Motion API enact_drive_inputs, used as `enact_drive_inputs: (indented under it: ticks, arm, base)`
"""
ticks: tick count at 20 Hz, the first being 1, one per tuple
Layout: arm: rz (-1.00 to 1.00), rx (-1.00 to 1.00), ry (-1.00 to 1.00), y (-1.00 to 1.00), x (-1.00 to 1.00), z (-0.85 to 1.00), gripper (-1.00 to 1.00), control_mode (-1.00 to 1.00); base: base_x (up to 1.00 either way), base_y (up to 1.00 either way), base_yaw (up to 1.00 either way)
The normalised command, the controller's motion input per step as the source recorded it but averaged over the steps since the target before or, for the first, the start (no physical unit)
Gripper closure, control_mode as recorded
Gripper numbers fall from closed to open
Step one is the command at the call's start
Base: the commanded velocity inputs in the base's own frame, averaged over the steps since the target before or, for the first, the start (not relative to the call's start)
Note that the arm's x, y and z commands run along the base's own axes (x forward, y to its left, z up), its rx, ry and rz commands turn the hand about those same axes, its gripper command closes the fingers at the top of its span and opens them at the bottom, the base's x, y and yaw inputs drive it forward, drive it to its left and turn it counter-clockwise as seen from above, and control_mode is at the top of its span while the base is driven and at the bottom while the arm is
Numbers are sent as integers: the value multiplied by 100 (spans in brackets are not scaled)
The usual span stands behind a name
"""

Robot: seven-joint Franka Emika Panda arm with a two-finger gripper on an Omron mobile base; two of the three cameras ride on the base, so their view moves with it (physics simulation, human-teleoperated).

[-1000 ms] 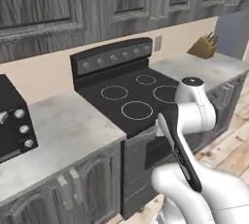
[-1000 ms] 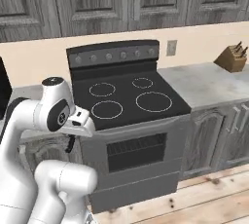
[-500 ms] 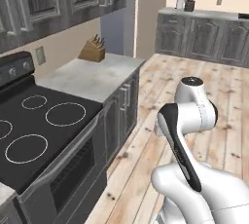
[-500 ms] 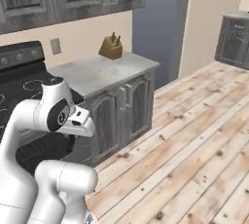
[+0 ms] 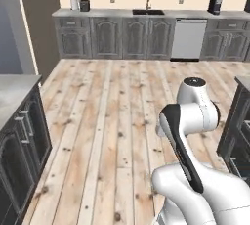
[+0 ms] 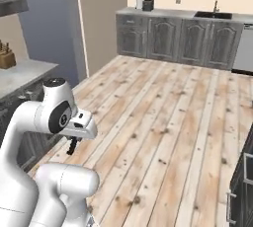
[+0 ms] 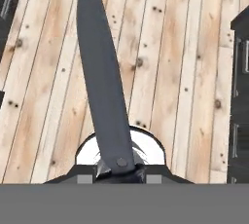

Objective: Retrieve the butter from the fridge and place it on a plate on the dining table. Then retrieve the butter knife by the fridge and place it near the plate.

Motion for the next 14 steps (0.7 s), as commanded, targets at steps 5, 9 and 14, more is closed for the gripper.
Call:
enact_drive_inputs:
  ticks: [5,9,14]
  arm:
    - [0,0,0,0,0,0,100,100]
    - [0,0,0,0,0,0,100,100]
    - [0,0,0,0,0,0,100,100]
  base:
    - [87,-35,-59]
    - [100,2,-48]
    - [100,14,-45]
